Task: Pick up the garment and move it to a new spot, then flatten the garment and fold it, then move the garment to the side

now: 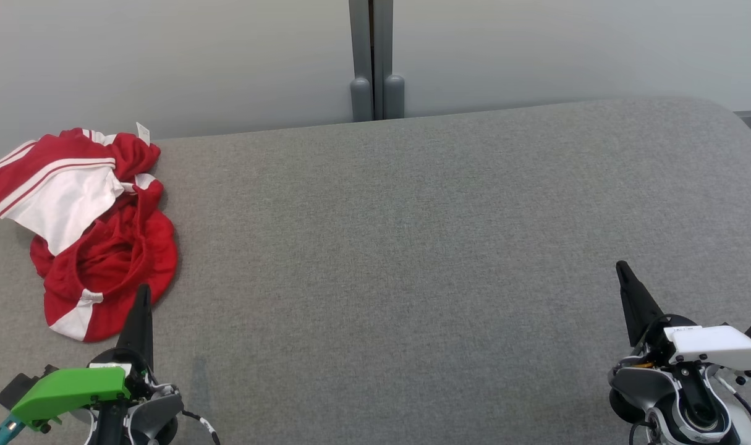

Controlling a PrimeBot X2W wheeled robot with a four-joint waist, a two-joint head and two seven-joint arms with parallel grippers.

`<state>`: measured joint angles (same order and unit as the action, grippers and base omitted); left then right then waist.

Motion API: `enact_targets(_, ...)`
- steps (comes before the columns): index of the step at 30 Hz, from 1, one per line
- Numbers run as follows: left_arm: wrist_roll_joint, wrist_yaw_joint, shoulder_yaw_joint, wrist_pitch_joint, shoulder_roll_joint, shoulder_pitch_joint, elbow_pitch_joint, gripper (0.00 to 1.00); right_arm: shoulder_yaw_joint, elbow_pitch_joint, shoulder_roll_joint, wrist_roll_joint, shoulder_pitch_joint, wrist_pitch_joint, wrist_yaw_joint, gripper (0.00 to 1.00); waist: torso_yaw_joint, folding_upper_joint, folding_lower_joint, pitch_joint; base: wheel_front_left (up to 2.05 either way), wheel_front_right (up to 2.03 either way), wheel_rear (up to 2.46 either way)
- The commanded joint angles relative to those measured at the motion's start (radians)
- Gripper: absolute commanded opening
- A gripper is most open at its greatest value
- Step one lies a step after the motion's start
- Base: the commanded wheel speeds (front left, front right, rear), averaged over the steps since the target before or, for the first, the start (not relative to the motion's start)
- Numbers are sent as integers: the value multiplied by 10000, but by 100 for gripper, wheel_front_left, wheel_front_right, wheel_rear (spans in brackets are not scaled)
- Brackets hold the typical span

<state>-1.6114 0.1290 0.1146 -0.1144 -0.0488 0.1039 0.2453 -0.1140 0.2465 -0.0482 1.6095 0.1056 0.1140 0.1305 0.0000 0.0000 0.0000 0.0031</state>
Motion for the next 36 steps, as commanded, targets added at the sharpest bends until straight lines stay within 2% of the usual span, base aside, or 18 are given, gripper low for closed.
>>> enact_targets(1, -32, 64, 14, -19, -25, 103, -15, 0, -9, -48, -42, 70, 54, 27, 4, 0, 0, 0, 0, 0, 0, 0, 0)
enact_targets(36, -32, 65, 14, -19, -25, 104, -15, 0, -9, -46, -42, 70, 53, 27, 4, 0, 0, 0, 0, 0, 0, 0, 0)
